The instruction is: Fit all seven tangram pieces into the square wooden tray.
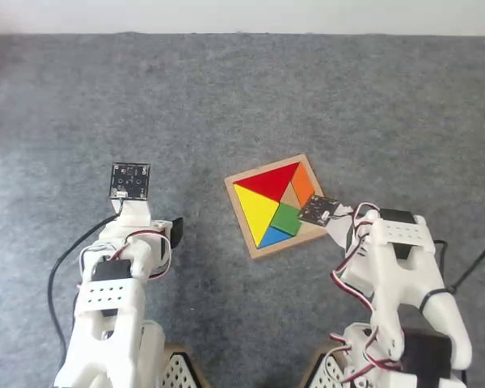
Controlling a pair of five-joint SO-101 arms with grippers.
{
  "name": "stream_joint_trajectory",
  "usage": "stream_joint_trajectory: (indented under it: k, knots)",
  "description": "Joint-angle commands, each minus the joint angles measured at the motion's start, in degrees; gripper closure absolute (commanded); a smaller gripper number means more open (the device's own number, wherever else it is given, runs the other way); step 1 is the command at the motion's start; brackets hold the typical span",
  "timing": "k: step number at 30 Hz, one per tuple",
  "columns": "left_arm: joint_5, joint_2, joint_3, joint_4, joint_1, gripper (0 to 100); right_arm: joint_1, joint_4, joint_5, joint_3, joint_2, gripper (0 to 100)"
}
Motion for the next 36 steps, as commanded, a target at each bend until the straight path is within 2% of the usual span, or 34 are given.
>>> stream_joint_trajectory:
  k: [1, 5, 11, 18, 20, 23, 26, 29, 36]
  knots:
    - [-0.44, -0.62, -0.48, -0.79, 0.18, 73, 2.59, 0.04, 3.25, 2.2, 0.66, 76.0]
    - [-0.44, -0.62, -0.48, -0.79, 0.18, 73, 4.0, 0.4, 7.56, 2.2, 0.66, 76.0]
    - [-0.44, -0.62, -0.48, -0.79, 0.18, 73, 3.91, 0.4, 8.09, 2.2, 0.66, 76.5]
    - [-0.44, -0.62, -0.48, -0.79, 0.18, 73, 4.0, 0.48, 8.09, 2.2, 0.66, 94.7]
    - [-0.44, -0.62, -0.48, -0.79, 0.18, 73, 4.0, 0.57, 8.09, 2.2, 0.66, 96.9]
    - [-0.44, -0.62, -0.48, -0.79, 0.18, 73, 4.0, 1.27, 7.82, 1.67, 0.66, 97.1]
    - [-0.44, -0.62, -0.48, -0.79, 0.18, 73, 3.74, 0.75, 3.25, -0.18, 0.66, 97.2]
    - [-0.44, -0.62, -0.48, -0.79, 0.18, 73, 3.47, 3.3, 2.2, -4.57, -0.57, 97.2]
    - [-0.18, -0.62, -0.48, -0.79, 0.18, 73, -0.13, 13.05, 8.44, -19.16, -4.79, 97.1]
